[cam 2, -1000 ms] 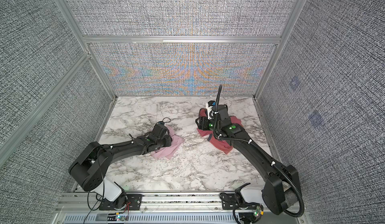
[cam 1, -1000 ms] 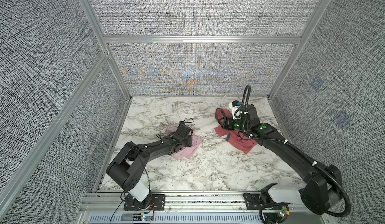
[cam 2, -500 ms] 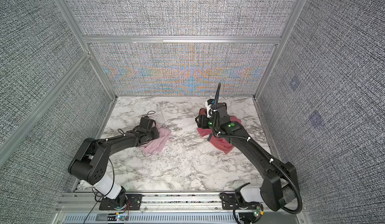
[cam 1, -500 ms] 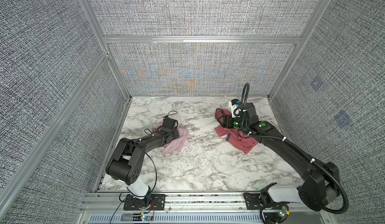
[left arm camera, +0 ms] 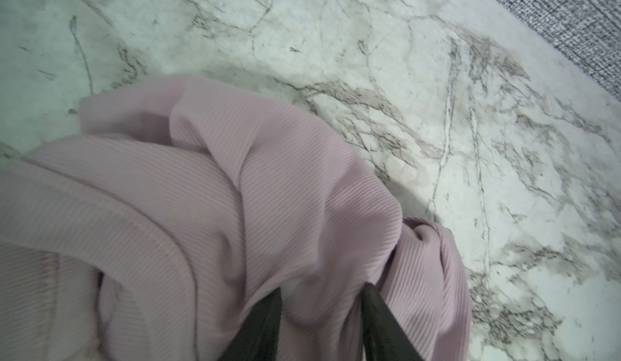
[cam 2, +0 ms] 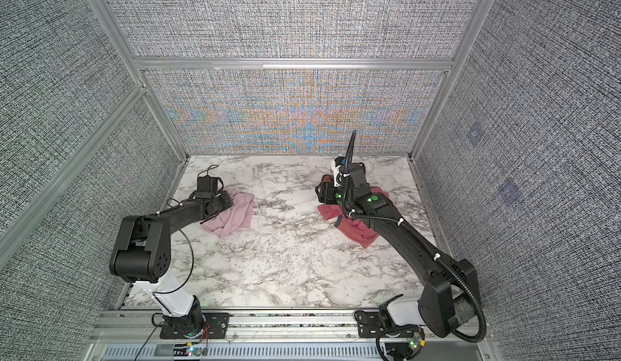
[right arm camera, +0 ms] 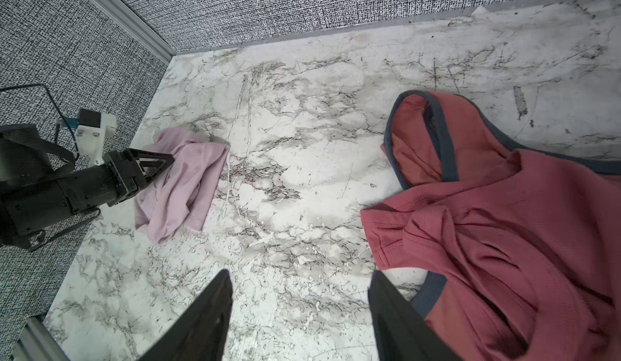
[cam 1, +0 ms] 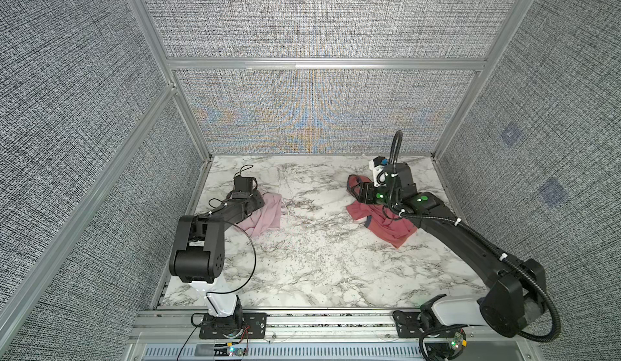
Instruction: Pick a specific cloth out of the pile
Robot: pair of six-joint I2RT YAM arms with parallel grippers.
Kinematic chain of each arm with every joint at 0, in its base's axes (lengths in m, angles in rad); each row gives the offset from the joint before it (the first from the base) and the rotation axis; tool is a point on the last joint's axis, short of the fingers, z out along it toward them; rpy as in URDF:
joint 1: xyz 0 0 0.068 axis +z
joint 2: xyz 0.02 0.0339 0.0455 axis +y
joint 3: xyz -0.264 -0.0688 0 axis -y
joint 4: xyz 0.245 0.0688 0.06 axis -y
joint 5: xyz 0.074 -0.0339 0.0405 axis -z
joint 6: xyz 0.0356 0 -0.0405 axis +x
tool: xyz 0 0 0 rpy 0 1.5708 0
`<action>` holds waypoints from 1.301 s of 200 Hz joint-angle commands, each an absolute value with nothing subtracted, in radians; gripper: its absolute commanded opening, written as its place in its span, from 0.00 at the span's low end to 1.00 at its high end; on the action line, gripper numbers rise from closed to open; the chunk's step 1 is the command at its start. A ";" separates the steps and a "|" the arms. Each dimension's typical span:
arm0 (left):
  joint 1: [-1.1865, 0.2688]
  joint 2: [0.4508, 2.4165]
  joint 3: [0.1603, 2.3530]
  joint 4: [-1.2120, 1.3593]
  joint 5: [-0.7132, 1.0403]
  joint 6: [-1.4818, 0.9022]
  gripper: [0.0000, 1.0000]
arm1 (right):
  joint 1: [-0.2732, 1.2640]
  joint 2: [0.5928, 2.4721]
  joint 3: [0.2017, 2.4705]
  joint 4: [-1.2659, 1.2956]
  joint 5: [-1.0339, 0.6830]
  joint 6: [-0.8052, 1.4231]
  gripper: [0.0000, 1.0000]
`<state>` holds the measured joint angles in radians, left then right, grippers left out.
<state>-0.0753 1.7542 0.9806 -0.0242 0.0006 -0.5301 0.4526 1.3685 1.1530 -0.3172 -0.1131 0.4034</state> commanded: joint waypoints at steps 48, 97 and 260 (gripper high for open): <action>0.002 1.751 1.019 -0.008 0.014 -0.494 0.43 | 0.454 1.327 1.147 -0.325 -0.101 0.391 0.66; -0.014 1.544 0.924 0.017 0.046 -0.459 0.43 | 0.440 1.261 1.122 -0.310 -0.011 0.335 0.66; -0.044 1.214 0.457 0.708 -0.097 -0.108 0.62 | 0.261 1.005 0.438 0.363 0.582 0.127 0.73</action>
<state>-0.0441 1.2148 0.4999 0.5240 -0.0830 -0.1642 0.2749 1.0130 0.5014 0.1570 0.4911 0.1577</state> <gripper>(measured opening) 0.614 0.735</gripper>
